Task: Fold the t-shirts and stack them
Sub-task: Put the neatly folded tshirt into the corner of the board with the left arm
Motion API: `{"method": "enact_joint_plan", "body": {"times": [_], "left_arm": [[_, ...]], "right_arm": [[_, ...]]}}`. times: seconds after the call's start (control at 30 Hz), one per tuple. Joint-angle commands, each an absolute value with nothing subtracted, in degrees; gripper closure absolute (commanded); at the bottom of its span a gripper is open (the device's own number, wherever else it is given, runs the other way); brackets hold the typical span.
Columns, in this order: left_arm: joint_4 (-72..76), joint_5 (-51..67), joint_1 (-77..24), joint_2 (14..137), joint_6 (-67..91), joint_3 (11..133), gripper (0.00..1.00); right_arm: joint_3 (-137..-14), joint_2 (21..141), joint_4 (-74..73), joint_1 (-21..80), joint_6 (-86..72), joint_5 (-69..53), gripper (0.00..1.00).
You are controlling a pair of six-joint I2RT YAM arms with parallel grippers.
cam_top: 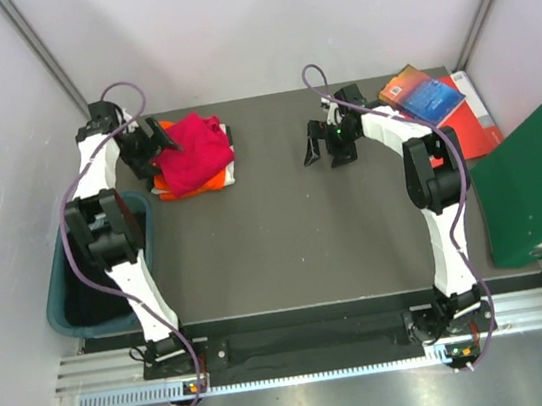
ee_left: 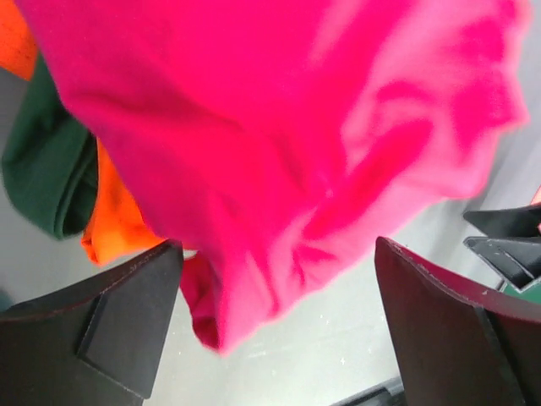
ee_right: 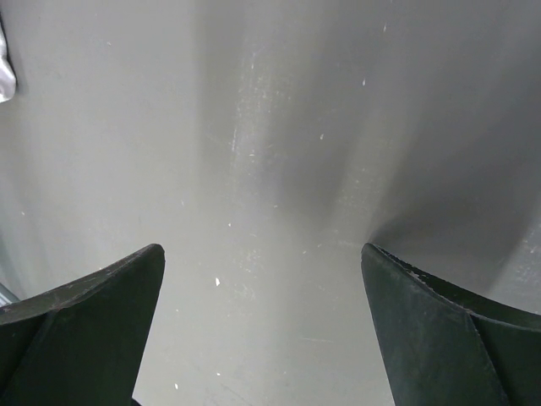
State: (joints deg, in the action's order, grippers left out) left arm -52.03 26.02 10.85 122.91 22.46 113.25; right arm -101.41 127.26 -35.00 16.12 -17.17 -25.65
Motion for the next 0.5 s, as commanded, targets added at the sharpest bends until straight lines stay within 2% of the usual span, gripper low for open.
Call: {"method": "enact_joint_plan", "body": {"times": [0.0,0.1,0.23,0.27,0.3,0.33,0.37,0.47], "left_arm": [[-32.48,27.07,9.76,106.89,21.97,104.43,0.01],[-28.92,25.67,6.87,102.75,20.83,100.02,0.01],[-28.82,26.19,2.47,103.53,19.42,100.98,0.02],[-29.00,26.89,1.76,105.19,19.86,101.42,0.08],[-29.09,28.20,1.06,106.08,20.56,101.69,0.22],[-28.66,31.78,0.97,107.13,21.52,102.12,0.45],[-28.30,32.69,0.97,109.49,25.19,102.30,0.99],[-26.11,40.76,0.97,115.11,31.78,103.27,1.00]], "right_arm": [[-102.75,127.71,-33.58,16.87,-17.23,-26.46,0.00],[-102.39,127.71,-33.57,16.96,-17.31,-26.54,0.00],[-102.57,127.88,-33.57,17.05,-17.31,-26.54,0.00],[-102.66,127.97,-33.57,17.05,-17.23,-26.63,0.00],[-102.74,127.97,-33.66,17.05,-17.31,-26.63,0.00],[-102.83,127.97,-33.58,17.05,-17.23,-26.63,0.00],[-102.83,127.97,-33.57,17.14,-17.31,-26.63,0.00],[-102.57,127.97,-33.49,17.05,-17.23,-26.63,0.00]]}}
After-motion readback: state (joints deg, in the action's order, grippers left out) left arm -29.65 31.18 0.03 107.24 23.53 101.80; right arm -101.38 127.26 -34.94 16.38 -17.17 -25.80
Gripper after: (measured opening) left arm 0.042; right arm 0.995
